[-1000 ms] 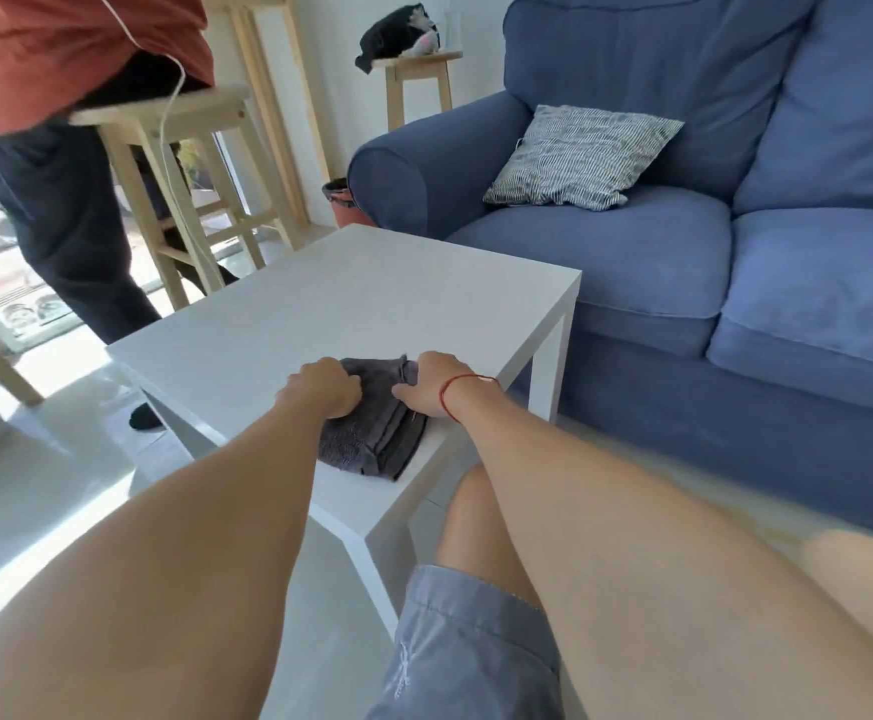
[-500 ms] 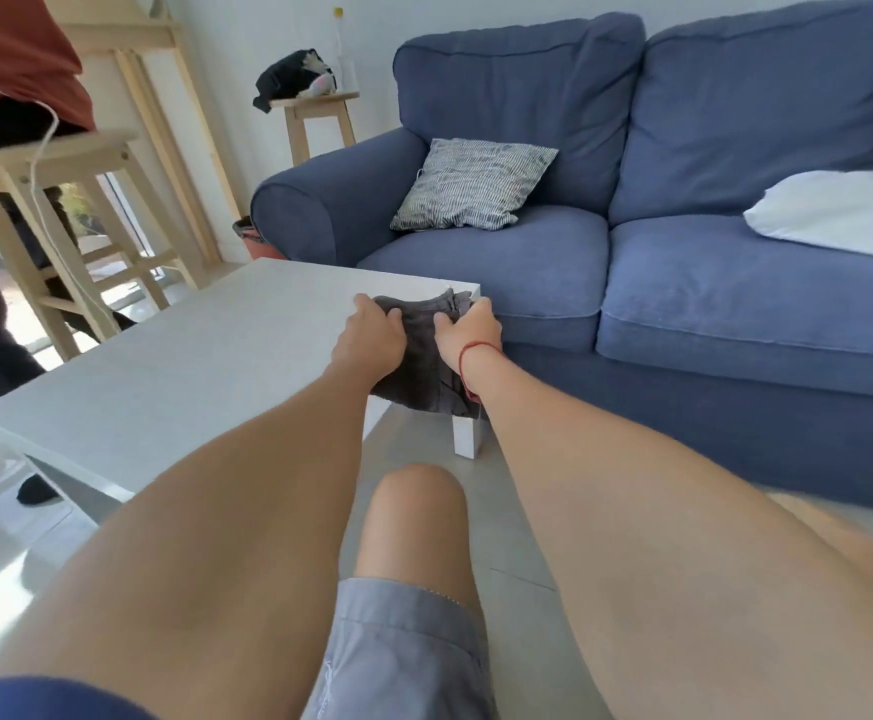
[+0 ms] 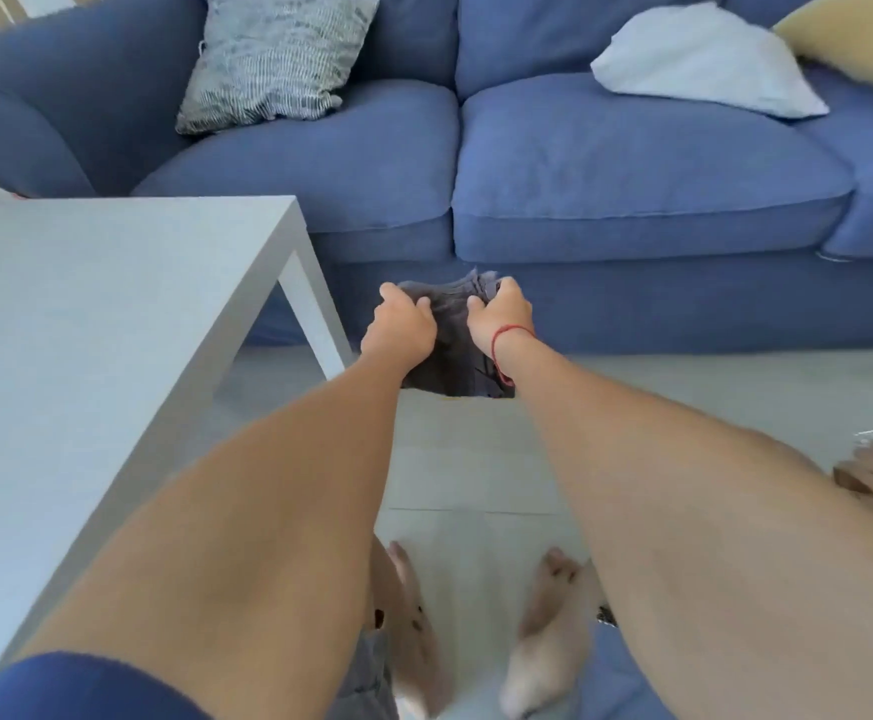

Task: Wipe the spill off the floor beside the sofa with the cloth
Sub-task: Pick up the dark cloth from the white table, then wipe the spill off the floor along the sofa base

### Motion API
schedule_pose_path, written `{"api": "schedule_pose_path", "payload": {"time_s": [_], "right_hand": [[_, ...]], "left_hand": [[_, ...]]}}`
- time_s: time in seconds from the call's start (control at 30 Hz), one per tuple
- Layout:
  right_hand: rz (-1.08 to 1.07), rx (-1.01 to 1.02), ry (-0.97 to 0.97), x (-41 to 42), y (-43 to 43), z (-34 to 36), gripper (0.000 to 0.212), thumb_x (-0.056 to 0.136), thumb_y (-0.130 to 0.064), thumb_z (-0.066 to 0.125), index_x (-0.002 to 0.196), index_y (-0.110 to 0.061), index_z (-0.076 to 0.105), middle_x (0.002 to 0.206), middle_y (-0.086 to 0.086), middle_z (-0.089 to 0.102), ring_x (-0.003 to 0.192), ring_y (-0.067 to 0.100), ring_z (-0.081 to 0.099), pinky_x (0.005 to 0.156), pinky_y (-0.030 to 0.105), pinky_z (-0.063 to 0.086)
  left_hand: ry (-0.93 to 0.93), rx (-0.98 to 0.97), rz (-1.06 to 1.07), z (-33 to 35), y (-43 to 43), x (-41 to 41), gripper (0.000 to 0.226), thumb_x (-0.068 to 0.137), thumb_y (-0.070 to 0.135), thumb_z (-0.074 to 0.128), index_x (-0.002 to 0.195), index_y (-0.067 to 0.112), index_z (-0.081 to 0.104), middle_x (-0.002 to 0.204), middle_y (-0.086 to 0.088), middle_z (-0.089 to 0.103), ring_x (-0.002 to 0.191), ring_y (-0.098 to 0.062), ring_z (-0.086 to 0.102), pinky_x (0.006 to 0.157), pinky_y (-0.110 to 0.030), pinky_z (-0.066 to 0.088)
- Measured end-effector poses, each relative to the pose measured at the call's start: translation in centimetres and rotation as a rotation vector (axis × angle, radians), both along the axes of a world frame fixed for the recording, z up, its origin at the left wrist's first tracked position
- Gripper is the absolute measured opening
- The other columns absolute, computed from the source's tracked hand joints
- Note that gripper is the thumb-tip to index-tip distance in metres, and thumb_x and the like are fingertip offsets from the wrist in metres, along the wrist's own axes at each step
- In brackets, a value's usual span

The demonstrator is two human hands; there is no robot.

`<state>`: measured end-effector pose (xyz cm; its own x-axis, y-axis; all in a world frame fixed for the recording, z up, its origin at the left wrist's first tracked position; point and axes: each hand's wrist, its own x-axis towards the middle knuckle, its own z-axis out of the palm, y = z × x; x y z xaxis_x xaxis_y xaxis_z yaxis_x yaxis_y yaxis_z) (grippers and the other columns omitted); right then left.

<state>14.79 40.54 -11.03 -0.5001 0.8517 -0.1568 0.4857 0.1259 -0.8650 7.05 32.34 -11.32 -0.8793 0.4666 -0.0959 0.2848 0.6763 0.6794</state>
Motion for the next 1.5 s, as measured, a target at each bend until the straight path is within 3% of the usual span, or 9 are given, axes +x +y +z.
{"api": "schedule_pose_path", "payload": {"time_s": [0.2,0.43,0.53,0.63,0.73,0.9,1.13,1.33,1.5], "right_hand": [[-0.005,-0.092,-0.14,-2.2,3.2,-10.0,0.014,0.096,-0.02,0.049,0.106,-0.01,0.049,0.12,0.017,0.059,0.11,0.036,0.057,0.084,0.034,0.042],[0.011,-0.227,-0.276,-5.2,5.3,-21.0,0.024,0.097,-0.017,0.046,0.12,-0.009,0.049,0.118,0.016,0.061,0.106,0.036,0.06,0.081,0.034,0.043],[0.015,-0.272,-0.347,-5.6,5.7,-24.6,0.026,0.098,-0.018,0.044,0.122,-0.007,0.046,0.119,0.018,0.06,0.107,0.038,0.059,0.084,0.039,0.046],[0.017,-0.279,-0.501,-5.6,5.9,-27.6,0.045,0.097,-0.027,0.046,0.137,-0.009,0.034,0.136,0.015,0.049,0.121,0.038,0.051,0.097,0.044,0.041],[0.125,-0.16,-0.647,-5.3,5.4,-30.4,0.067,0.096,-0.033,0.046,0.151,-0.012,0.014,0.157,0.01,0.019,0.139,0.033,0.031,0.111,0.049,0.029],[0.439,0.22,-0.643,-4.7,3.9,-34.0,0.063,0.097,-0.035,0.043,0.153,-0.025,0.015,0.162,0.008,-0.005,0.149,0.026,0.002,0.12,0.049,0.01],[0.545,0.44,-0.628,-5.3,2.9,-37.6,0.065,0.094,-0.052,0.037,0.152,-0.029,0.019,0.163,0.007,0.003,0.149,0.03,0.003,0.119,0.054,0.001],[0.535,0.522,-0.638,-5.3,2.6,-39.5,0.074,0.087,-0.068,0.032,0.15,-0.031,0.022,0.162,0.004,0.011,0.149,0.03,0.006,0.117,0.057,0.003],[0.492,0.573,-0.657,-7.1,2.6,-40.2,0.06,0.093,-0.055,0.03,0.148,-0.031,0.028,0.161,0.003,0.019,0.147,0.03,0.016,0.116,0.06,0.008]], "left_hand": [[-0.134,-0.119,-0.029,-9.8,3.6,-2.1,0.035,0.099,0.027,0.039,0.123,0.002,0.035,0.127,-0.022,0.051,0.115,-0.039,0.051,0.092,-0.044,0.041],[-0.274,-0.18,-0.019,-20.7,5.7,-4.6,0.034,0.099,0.021,0.041,0.123,-0.002,0.037,0.124,-0.022,0.052,0.111,-0.037,0.052,0.081,-0.037,0.04],[-0.335,-0.23,-0.02,-24.5,6.1,-5.1,0.032,0.099,0.022,0.041,0.121,-0.001,0.037,0.121,-0.021,0.053,0.106,-0.036,0.054,0.075,-0.036,0.042],[-0.449,-0.328,0.073,-27.3,5.9,-5.5,0.039,0.098,0.029,0.04,0.123,0.0,0.033,0.126,-0.022,0.049,0.111,-0.039,0.052,0.088,-0.046,0.049],[-0.406,-0.435,0.108,-29.8,5.3,-6.6,0.051,0.098,0.034,0.038,0.134,0.0,0.028,0.136,-0.021,0.04,0.124,-0.039,0.041,0.099,-0.049,0.04],[-0.151,-0.512,0.1,-33.1,3.1,-8.8,0.061,0.095,0.041,0.037,0.145,0.008,0.024,0.154,-0.017,0.018,0.14,-0.032,0.02,0.11,-0.049,0.029],[-0.053,-0.58,0.282,-37.3,0.7,-12.3,0.076,0.092,0.055,0.03,0.151,0.016,0.002,0.159,-0.011,-0.013,0.145,-0.027,-0.012,0.116,-0.043,-0.004],[-0.106,-0.514,0.304,-39.5,0.6,-13.1,0.079,0.093,0.054,0.025,0.15,0.011,-0.009,0.159,-0.004,-0.015,0.145,-0.022,-0.016,0.114,-0.045,-0.012],[-0.117,-0.524,0.298,-39.8,0.5,-13.3,0.078,0.094,0.054,0.023,0.149,0.011,-0.011,0.158,-0.004,-0.017,0.144,-0.022,-0.017,0.113,-0.044,-0.014]]}}
